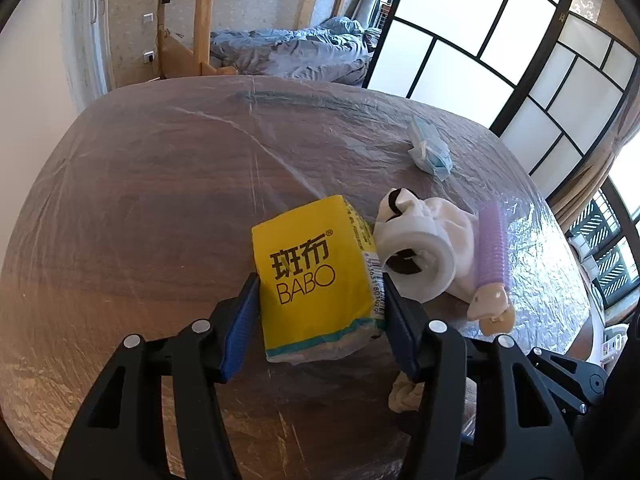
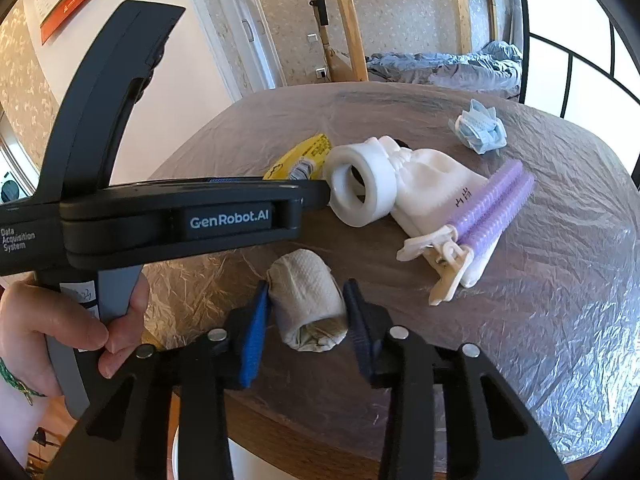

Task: Collect trash
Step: 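Grasp the second yellow BABO tissue pack with the left gripper while the right grasps the beige paper roll, then lift the tissue pack and paper roll and carry them over the white bin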

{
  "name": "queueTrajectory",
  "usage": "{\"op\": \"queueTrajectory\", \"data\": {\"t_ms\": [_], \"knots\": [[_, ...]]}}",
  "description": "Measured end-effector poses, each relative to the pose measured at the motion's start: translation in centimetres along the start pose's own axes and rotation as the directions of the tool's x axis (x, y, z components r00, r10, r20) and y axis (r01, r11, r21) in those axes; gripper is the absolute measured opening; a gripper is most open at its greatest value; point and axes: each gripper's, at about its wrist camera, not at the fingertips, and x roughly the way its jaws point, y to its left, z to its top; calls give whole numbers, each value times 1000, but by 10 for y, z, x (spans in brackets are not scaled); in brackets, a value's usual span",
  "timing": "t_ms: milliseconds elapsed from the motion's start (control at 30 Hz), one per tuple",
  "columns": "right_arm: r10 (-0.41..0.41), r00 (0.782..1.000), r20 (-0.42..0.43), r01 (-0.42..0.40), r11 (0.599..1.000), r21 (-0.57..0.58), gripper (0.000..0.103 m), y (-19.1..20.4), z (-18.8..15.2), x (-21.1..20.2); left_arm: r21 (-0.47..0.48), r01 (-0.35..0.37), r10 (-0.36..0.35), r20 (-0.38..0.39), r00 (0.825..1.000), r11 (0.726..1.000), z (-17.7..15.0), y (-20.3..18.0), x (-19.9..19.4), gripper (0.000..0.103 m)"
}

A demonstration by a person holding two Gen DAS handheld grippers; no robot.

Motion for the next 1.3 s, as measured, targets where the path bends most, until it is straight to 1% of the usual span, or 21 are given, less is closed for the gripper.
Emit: {"op": "queueTrajectory", "data": {"t_ms": [200, 333, 500, 900, 1300], "knots": [[-17, 999, 31, 16, 1000, 8, 37, 2, -4, -10, -23, 7, -7, 17, 1000, 1000, 1, 6, -5, 56], [-32, 999, 42, 31, 999, 27, 37, -4, -3, -15, -18, -10, 11, 38, 999, 1000, -2, 6, -12, 56], [-38, 998, 41, 36, 998, 57, 37, -11, -3, -16, -11, -26, 26, 46, 999, 1000, -4, 3, -16, 56], [-59, 997, 41, 55, 995, 86, 37, -17, -9, -25, -12, -39, 40, 63, 997, 999, -11, -1, -25, 56], [-79, 996, 43, 73, 990, 120, 37, -22, -13, -32, -19, -35, 36, 62, 997, 999, -25, -1, -30, 56]]}}
